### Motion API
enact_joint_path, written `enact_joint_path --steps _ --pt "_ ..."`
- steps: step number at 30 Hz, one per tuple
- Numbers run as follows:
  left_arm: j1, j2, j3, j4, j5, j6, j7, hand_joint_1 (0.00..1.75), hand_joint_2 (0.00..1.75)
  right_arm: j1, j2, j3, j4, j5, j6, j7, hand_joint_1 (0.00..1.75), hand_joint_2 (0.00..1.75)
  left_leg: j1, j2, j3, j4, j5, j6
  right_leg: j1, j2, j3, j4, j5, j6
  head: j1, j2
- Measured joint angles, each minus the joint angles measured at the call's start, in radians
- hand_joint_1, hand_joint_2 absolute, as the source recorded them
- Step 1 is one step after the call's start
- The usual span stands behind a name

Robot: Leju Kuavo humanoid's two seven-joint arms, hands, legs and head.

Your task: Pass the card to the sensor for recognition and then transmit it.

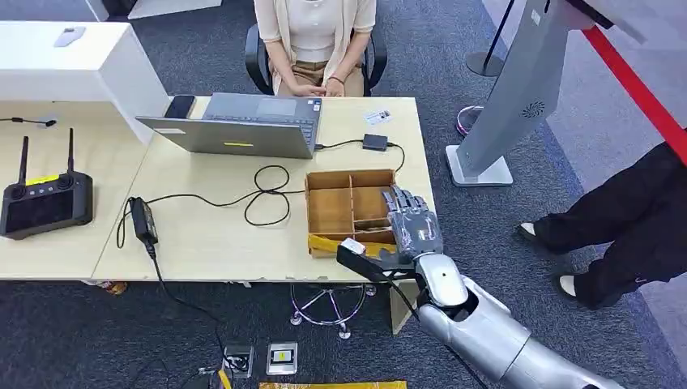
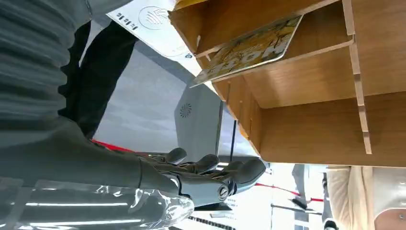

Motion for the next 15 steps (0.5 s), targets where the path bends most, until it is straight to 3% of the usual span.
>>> enact_joint_path --steps 15 --pt "-0.002 -0.001 0.0 -0.013 -0.009 0.002 0.021 0.0 0.0 -0.004 0.0 0.016 0.028 -0.004 0.003 0.001 0.0 1.75 0.0 0.0 0.0 0.0 0.0 0.0 0.0 0.0 0.0 0.0 0.0 0.0 0.0 0.0"
